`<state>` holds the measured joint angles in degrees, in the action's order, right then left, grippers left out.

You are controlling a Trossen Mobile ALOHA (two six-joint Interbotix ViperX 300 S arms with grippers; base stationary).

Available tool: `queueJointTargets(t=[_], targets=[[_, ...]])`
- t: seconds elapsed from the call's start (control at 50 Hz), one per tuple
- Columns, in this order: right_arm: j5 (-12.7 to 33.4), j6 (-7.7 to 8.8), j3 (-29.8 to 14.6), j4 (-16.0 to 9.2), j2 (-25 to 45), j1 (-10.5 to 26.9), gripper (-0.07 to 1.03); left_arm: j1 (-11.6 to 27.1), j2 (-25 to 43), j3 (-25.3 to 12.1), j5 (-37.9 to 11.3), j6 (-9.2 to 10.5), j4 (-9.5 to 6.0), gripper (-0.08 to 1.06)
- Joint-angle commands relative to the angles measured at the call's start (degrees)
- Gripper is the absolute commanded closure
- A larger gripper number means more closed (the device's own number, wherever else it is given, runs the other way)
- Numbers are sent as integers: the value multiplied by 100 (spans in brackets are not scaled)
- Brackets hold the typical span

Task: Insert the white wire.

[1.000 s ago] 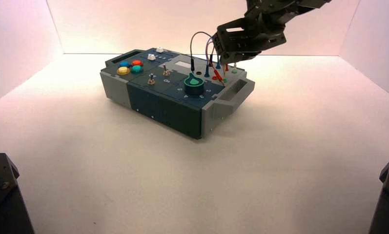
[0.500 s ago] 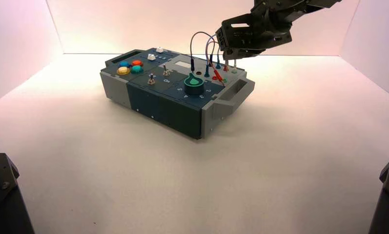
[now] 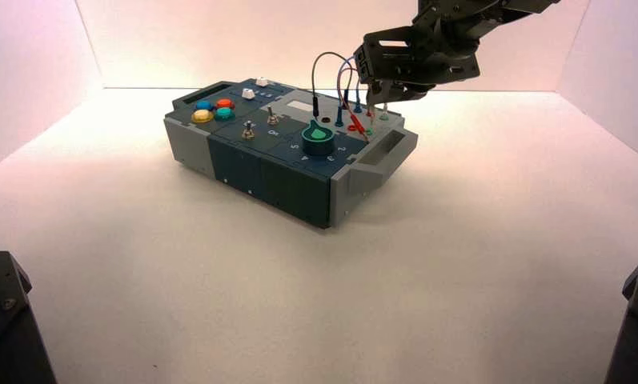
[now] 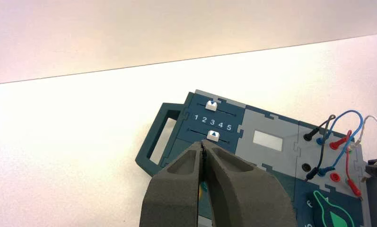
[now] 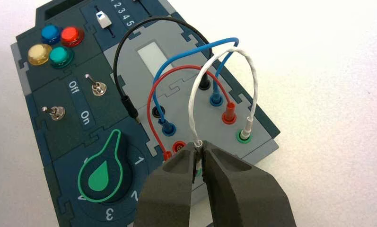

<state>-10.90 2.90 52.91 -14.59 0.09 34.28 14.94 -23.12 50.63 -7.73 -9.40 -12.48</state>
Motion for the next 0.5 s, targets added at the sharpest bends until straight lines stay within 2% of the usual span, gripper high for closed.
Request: queueJointTargets(t=[0.02,0.16,0.3,0.44,0.5], targets=[[-105,-26,-149,-18,-114,44,98,-79,-35,-123,88,-9,9,101],[-167,-26,-202,-9,-105,44,98,-79,-35,-123,132,-9,9,101],[-483,-35,-185,-18,-132,44,98,-79,-26,-114,246,-9,9,101],[-914,-149,-123,-18,-158,44,98,-79,26,-114,334,-9,9,101],[-1204,-299,-70,-18,-132,44,98,-79,88,-114,369,-9,0,101]])
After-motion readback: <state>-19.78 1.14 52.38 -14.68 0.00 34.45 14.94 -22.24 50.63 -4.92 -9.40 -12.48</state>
